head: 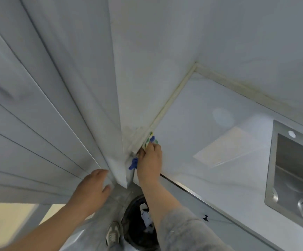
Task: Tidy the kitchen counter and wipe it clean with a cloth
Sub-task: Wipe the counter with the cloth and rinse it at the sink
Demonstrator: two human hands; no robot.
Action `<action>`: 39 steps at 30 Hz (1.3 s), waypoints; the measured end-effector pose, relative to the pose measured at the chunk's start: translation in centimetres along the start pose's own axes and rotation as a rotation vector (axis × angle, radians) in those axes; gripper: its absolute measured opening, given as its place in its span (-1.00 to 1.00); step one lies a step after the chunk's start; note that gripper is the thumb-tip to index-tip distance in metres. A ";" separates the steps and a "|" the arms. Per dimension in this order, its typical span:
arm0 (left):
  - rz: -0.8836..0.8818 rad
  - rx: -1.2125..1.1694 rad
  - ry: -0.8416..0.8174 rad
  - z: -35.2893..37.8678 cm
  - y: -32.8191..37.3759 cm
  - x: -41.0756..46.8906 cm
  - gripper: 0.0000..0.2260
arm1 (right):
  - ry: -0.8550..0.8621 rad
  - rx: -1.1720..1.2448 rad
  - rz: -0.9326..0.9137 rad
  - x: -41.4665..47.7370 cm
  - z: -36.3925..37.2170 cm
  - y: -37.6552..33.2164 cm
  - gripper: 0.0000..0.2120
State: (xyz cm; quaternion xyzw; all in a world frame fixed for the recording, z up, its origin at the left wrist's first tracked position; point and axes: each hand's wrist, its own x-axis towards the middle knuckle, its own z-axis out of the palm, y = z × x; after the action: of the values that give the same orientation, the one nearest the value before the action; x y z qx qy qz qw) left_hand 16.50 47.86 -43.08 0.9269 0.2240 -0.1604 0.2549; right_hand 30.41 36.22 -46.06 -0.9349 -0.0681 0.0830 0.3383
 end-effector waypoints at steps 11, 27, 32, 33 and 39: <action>0.126 -0.008 0.015 0.3 4.4 1.8 -0.58 | -0.061 -0.167 -0.036 0.6 -3.5 3.0 -0.73; 0.403 0.259 -0.184 6.2 19.3 4.6 -0.38 | 0.131 -0.044 0.026 -4.0 -14.9 17.6 -0.88; 0.435 0.385 -0.280 8.9 24.7 4.5 -0.35 | 0.155 -0.050 0.097 -5.2 -19.0 22.4 -0.89; 0.442 0.402 -0.291 9.4 25.6 4.4 -0.34 | 0.160 -0.057 0.112 -5.4 -19.7 23.2 -0.89; 0.451 0.484 -0.352 12.9 31.2 3.6 -0.23 | 0.192 -0.066 0.147 -6.7 -23.3 27.5 -0.89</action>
State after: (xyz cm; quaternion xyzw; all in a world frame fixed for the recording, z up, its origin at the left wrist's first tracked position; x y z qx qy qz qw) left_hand 32.68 18.06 -42.59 0.9445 -0.0776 -0.3055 0.0922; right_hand 30.56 -0.42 -45.34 -0.9517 0.0303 0.0154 0.3052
